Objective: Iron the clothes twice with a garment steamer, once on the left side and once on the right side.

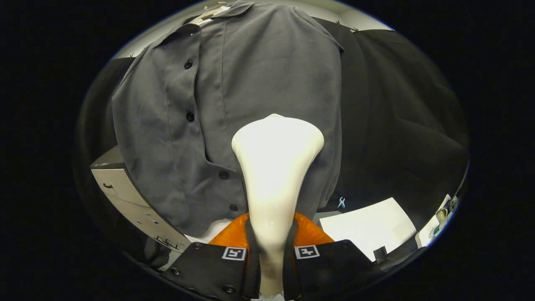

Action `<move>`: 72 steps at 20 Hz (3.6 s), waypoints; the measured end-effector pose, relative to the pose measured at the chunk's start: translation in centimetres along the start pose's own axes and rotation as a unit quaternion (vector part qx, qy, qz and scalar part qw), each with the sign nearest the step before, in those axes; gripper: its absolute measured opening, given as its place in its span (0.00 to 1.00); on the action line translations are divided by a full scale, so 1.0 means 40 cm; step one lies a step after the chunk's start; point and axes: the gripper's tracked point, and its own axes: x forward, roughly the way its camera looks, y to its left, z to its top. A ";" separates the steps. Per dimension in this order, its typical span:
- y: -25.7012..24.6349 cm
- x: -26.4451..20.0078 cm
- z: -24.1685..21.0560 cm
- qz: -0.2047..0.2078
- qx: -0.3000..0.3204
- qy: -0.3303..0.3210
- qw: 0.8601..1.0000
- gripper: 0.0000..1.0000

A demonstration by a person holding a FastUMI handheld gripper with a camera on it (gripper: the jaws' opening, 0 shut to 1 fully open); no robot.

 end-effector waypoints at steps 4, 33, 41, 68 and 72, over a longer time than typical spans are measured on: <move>-0.016 0.011 -0.071 -0.005 0.001 0.019 1.000 0.28; 0.190 -0.350 0.263 -0.008 0.020 -0.092 0.995 0.28; 0.316 -0.568 0.399 0.002 0.009 -0.179 0.984 0.28; 0.531 -0.701 0.492 0.038 -0.015 -0.245 0.969 0.28; 0.543 -0.700 0.493 0.039 -0.018 -0.244 0.969 0.28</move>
